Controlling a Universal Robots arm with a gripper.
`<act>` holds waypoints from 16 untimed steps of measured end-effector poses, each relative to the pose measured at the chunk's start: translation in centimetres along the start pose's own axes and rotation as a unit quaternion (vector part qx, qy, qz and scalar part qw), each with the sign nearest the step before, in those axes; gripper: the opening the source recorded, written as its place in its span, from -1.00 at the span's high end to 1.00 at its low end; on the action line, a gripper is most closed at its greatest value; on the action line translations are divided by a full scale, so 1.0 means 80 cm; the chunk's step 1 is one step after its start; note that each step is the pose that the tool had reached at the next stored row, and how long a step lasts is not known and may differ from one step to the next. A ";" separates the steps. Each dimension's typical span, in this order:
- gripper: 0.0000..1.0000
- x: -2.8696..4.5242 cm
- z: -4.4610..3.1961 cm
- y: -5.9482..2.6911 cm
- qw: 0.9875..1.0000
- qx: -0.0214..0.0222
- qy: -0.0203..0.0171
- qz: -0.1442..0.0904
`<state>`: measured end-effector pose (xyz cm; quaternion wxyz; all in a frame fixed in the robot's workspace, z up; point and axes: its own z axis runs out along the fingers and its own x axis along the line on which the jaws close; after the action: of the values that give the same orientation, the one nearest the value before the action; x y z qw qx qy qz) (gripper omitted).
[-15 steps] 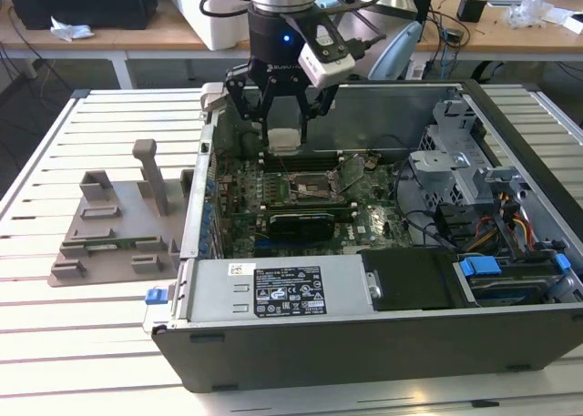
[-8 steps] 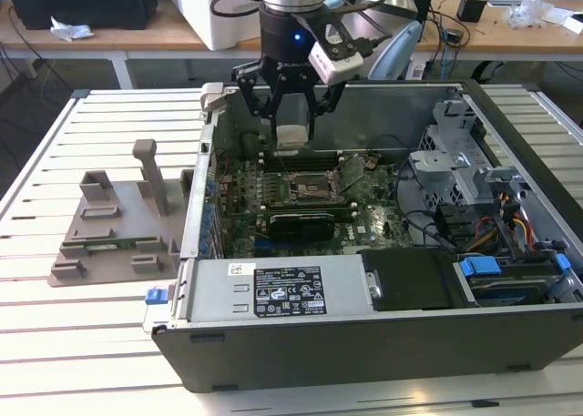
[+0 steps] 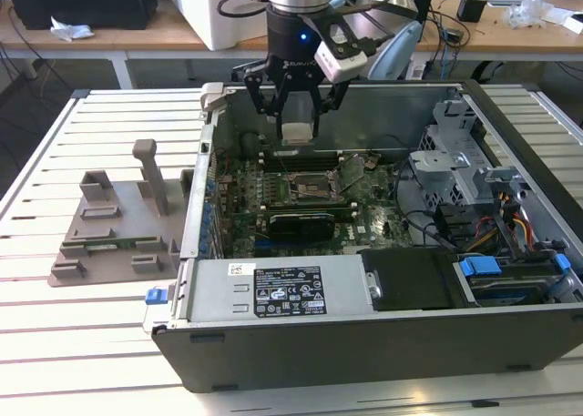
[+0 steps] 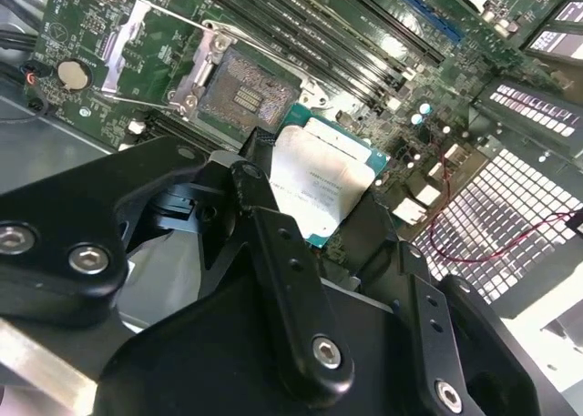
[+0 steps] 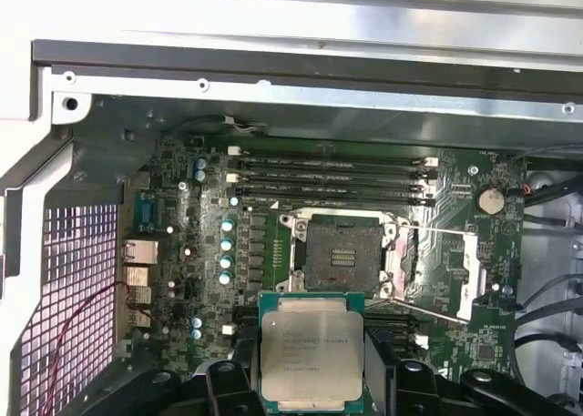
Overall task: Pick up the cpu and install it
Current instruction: 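Pick up the cpu and move it towards the insertion slot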
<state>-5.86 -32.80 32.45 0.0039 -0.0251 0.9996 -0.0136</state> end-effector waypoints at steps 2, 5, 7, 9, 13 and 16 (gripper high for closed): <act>-0.08 -0.0008 0.0015 0.002 1.000 0.000 0.000 0.000; -0.08 -0.0008 0.0031 0.003 1.000 0.000 0.000 0.000; -0.08 -0.0008 0.0041 0.003 1.000 0.000 0.000 0.000; -0.08 -0.0008 0.0066 0.004 1.000 0.000 0.000 0.000; -0.08 -0.0028 0.0163 0.017 1.000 0.001 0.000 0.000; -0.08 -0.0178 0.0256 0.019 1.000 0.005 0.000 0.000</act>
<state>-4.50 -31.28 30.37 0.0037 -0.0255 0.9995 -0.0188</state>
